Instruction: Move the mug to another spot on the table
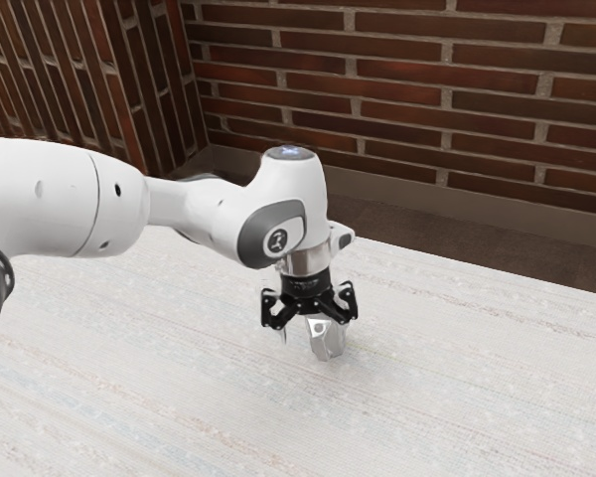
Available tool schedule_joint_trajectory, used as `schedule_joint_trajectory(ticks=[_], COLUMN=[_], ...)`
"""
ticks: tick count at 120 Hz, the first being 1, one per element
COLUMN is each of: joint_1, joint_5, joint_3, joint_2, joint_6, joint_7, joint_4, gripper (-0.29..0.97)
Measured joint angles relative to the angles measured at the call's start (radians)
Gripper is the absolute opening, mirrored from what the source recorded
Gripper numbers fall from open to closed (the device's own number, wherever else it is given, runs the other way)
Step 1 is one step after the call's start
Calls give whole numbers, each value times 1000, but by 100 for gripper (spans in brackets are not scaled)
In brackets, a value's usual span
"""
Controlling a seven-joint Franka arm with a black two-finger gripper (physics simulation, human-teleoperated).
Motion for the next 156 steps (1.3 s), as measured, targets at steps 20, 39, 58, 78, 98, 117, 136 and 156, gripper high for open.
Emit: schedule_joint_trajectory(ticks=[20,39,58,78,98,117,136,156], joint_1=[-1,-12,-18,-18,-19,-22,-26,-23], joint_5=[16,62,92,119,159,179,185,186], joint_3=[3,3,3,3,3,3,3,3], joint_2=[66,76,77,75,73,72,72,67], joint_6=[65,134,185,215,228,241,263,296], joint_7=[-56,-85,-108,-126,-123,-119,-116,-113], joint_4=[0,-7,-11,-34,-40,-42,-57,-81], gripper=[68,67,59,50,43,35,30,26])
